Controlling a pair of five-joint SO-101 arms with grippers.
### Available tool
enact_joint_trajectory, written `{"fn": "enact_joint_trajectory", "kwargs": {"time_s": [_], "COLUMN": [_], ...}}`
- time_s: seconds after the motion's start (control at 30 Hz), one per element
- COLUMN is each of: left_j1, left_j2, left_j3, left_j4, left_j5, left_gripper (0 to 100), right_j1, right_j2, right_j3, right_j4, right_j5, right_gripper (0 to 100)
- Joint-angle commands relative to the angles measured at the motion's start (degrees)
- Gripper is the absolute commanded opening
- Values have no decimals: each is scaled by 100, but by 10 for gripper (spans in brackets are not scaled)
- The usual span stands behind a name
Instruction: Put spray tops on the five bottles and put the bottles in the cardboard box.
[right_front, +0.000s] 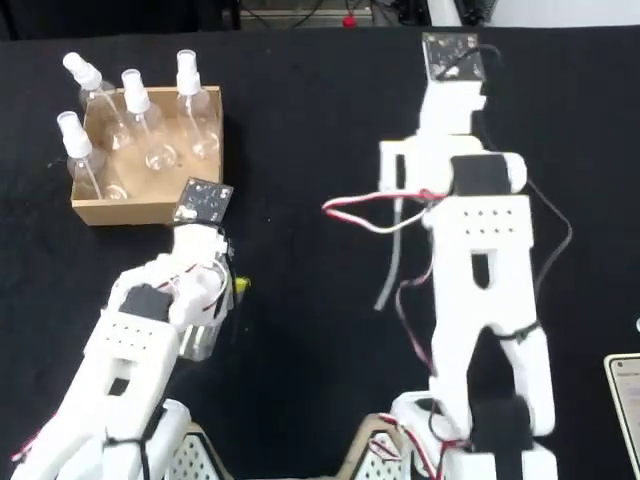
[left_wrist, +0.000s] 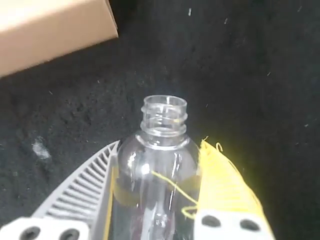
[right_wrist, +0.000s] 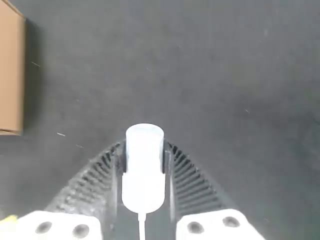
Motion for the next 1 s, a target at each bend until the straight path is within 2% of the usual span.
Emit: {"fn": "enact_joint_trajectory", "kwargs": {"time_s": [0.0,0.13,0.27,0.5,0.6,0.7,0.97], "left_j1": [40,40,40,84,312,673,1393], "left_j2": [-1319,-2330,-2752,-2813,-2840,-2796,-2848], "left_j3": [180,400,321,295,303,347,813], "left_j4": [193,176,35,-1046,-1705,-2189,-2233], "left_j5": [9,-281,-343,-220,185,264,264], "left_gripper": [41,41,41,41,41,41,41], "right_j1": [-343,-519,-703,-1064,-1275,-1442,-1451], "right_j2": [-505,-743,-840,-787,-787,-787,-787], "right_j3": [-523,-831,-1297,-2800,-3116,-3116,-2615], "right_j4": [35,44,9,-176,-571,-967,-1837], "right_j5": [-281,-299,-299,-299,-299,-299,-299], "right_gripper": [11,11,11,11,11,11,11]}}
